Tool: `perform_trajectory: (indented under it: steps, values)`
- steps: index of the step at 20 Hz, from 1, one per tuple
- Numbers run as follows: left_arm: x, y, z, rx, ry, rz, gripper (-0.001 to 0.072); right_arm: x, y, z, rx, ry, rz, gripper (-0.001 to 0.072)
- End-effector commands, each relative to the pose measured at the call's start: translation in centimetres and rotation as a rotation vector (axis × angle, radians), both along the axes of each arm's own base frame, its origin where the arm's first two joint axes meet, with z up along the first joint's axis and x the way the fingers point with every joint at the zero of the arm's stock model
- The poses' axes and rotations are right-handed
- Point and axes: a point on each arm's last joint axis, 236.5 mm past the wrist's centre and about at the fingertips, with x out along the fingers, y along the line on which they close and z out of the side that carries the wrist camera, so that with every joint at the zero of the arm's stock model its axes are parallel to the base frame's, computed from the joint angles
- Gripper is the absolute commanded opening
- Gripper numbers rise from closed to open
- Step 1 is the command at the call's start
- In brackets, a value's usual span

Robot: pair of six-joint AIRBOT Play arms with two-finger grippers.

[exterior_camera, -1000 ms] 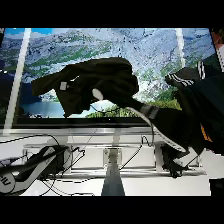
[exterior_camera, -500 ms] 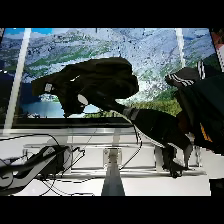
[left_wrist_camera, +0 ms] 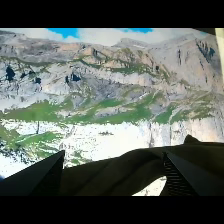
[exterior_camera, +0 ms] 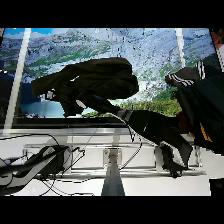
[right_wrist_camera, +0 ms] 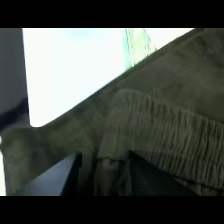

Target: Fold the clothes and pants, and hang the long-sleeved shirts on hangers.

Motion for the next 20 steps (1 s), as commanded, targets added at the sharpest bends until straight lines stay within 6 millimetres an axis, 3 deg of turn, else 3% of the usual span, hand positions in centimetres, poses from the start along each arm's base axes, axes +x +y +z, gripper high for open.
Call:
perform_trajectory:
  steps: [1, 3, 5, 8, 10, 12, 14, 16, 18, 20]
  values:
    - [0.0, 0.1, 0.0, 0.0, 0.0, 0.001, 0.0693, 1.2, -0.7, -0.7, -0.038, -0.057, 0.01, 0.0159]
    - [0.0, 0.1, 0.0, 0.0, 0.0, 0.002, 0.0693, 1.7, -0.6, -0.4, -0.038, -0.087, 0.014, 0.0041]
    - [0.0, 0.1, 0.0, 0.0, 0.0, 0.002, 0.0692, 2.9, -0.5, 1.2, -0.031, -0.136, 0.015, 0.0031]
    - [0.0, 0.1, 0.0, 0.001, 0.001, 0.002, 0.0691, 6.2, -1.0, 6.1, 0.016, -0.192, -0.048, 0.0031]
    - [0.0, 0.2, -0.1, 0.004, 0.003, 0.004, 0.0691, 9.5, -3.5, 9.3, 0.022, -0.195, -0.145, 0.0031]
    - [-0.3, 0.5, -0.5, 0.017, 0.023, 0.01, 0.0679, 13.6, -8.2, 12.7, 0.036, -0.176, -0.295, 0.0031]
    - [-1.2, 0.5, -2.0, 0.021, 0.096, 0.007, 0.0468, 17.5, -14.9, 16.4, 0.051, -0.138, -0.474, 0.003]
    - [-2.4, -0.3, -4.5, -0.004, 0.188, -0.025, 0.046, 20.7, -22.6, 20.1, 0.066, -0.118, -0.644, 0.003]
    - [-3.9, -1.6, -8.8, -0.069, 0.309, -0.061, 0.046, 22.8, -30.7, 23.6, 0.079, -0.114, -0.8, 0.003]
    - [-6.4, -3.6, -14.6, -0.177, 0.463, -0.1, 0.046, 23.6, -38.6, 25.8, 0.064, -0.108, -0.935, 0.003]
